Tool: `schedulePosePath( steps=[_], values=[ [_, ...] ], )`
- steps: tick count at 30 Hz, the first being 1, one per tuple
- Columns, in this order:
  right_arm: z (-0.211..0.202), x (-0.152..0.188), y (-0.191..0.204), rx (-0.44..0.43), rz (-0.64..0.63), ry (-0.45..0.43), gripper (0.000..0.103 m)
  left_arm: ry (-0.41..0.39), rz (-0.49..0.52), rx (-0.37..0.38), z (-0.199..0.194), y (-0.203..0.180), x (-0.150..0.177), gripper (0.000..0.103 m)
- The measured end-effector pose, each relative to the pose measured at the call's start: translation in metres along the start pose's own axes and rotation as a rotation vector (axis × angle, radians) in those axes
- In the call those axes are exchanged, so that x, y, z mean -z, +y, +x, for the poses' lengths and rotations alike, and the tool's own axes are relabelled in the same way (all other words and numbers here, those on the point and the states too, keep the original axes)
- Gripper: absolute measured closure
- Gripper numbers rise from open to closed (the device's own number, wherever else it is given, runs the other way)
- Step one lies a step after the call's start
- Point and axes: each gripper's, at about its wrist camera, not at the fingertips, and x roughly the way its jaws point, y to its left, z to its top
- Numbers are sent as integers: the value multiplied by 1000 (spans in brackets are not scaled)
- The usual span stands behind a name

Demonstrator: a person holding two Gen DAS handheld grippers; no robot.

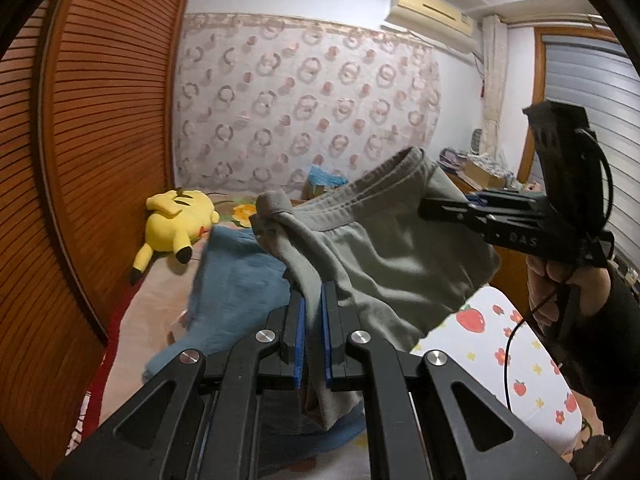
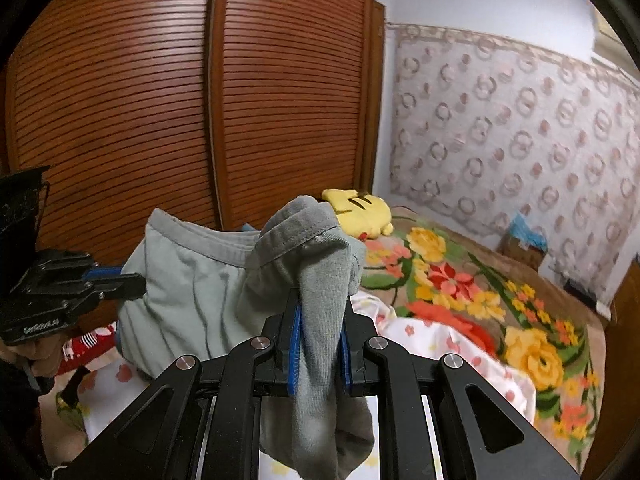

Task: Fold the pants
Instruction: 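Carry the folded grey-green pants with both tools toward the blue jeans pile, then lower the pants onto the jeans and open both tools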

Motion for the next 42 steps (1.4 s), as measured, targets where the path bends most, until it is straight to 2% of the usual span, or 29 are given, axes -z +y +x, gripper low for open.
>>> schedulePosePath(
  steps=[3, 20, 29, 33, 36, 39, 42],
  values=[
    [17, -11, 0, -31, -29, 20, 87, -10, -21, -19, -1, 10, 1, 95],
    [105, -49, 15, -81, -205, 123, 87, 1, -126, -103, 5, 37, 26, 95],
    [148, -55, 17, -119, -181, 143, 86, 42, -161, -147, 10, 50, 42, 95],
    [154, -55, 11, -114, -113, 142, 75, 52, -170, -150, 12, 52, 45, 95],
    [150, -58, 6, -108, -62, 110, 65, 56, -172, -156, 12, 52, 44, 94],
    [133, -60, 2, -102, -51, 70, 64, 56, -164, -170, 10, 53, 40, 87],
    [111, -55, 0, -108, -40, 45, 64, 38, -157, -183, 4, 54, 35, 67]
  ],
)
